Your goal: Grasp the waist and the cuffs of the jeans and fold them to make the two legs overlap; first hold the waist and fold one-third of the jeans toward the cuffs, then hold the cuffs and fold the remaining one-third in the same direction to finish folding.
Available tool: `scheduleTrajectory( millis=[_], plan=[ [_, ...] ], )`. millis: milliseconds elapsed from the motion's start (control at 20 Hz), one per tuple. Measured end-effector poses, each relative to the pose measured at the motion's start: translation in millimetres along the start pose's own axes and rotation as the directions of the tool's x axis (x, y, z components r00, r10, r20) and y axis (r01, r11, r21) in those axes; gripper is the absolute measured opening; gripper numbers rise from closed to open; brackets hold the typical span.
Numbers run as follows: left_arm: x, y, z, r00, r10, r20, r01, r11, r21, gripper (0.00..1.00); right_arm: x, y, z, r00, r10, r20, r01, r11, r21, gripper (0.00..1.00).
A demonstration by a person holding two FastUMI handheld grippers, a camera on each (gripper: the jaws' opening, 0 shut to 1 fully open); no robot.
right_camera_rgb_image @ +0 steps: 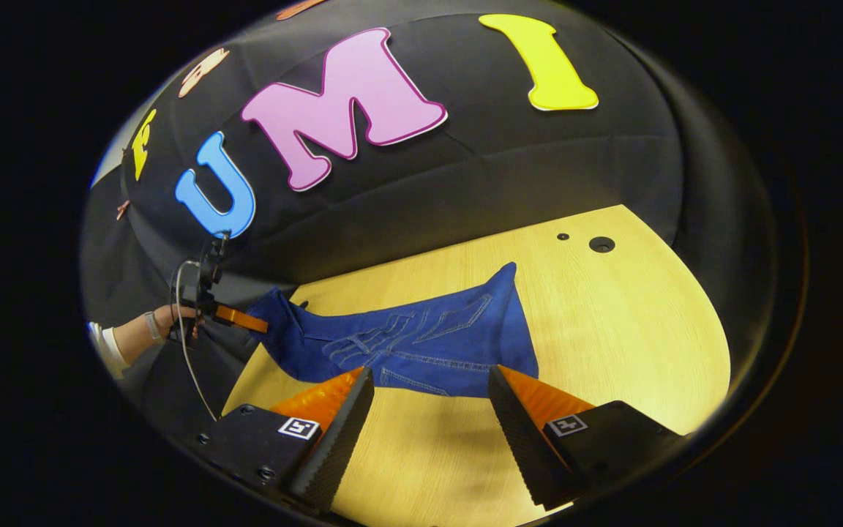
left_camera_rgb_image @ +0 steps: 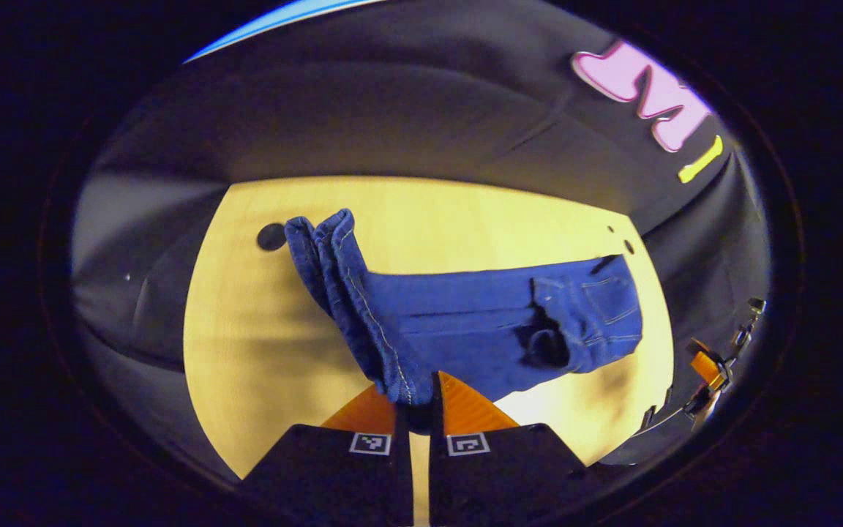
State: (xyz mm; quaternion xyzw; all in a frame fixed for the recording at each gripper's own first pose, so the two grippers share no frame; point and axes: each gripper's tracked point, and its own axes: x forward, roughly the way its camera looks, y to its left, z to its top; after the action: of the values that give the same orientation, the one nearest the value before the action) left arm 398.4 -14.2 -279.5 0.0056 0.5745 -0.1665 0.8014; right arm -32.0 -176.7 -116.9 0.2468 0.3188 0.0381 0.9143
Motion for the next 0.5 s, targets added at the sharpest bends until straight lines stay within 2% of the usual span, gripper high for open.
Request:
scheduleTrajectory(
  millis=[150,250,300,400,500],
  plan=[
    [-10.8,-80.7,63.5,0.995,-0.085,0.057,0.078,0.989,0.122,0.14,-7.5,2.3,10.2,1.0,0.014,0.026,-0.014,1.0,-0.006,0.96],
    [5.3,-143.2,86.2,0.982,-0.176,0.064,0.165,0.975,0.152,0.13,-18.6,-1.3,12.8,0.999,0.018,0.036,-0.017,0.999,-0.029,0.96],
    [15.2,-168.2,88.3,0.975,-0.216,0.052,0.205,0.966,0.159,0.17,-24.7,-5.3,13.9,0.999,0.015,0.041,-0.013,0.999,-0.04,0.96],
    [44.8,-206.9,79.5,0.975,-0.223,-0.012,0.221,0.96,0.174,0.13,-35.8,-13.5,14.0,0.999,0.01,0.048,-0.008,0.999,-0.048,0.96],
    [87.5,-229.8,48.5,0.979,-0.184,-0.091,0.2,0.949,0.242,0.14,-45.6,-19.6,13.5,0.998,0.012,0.058,-0.01,0.999,-0.044,0.96]
  ],
)
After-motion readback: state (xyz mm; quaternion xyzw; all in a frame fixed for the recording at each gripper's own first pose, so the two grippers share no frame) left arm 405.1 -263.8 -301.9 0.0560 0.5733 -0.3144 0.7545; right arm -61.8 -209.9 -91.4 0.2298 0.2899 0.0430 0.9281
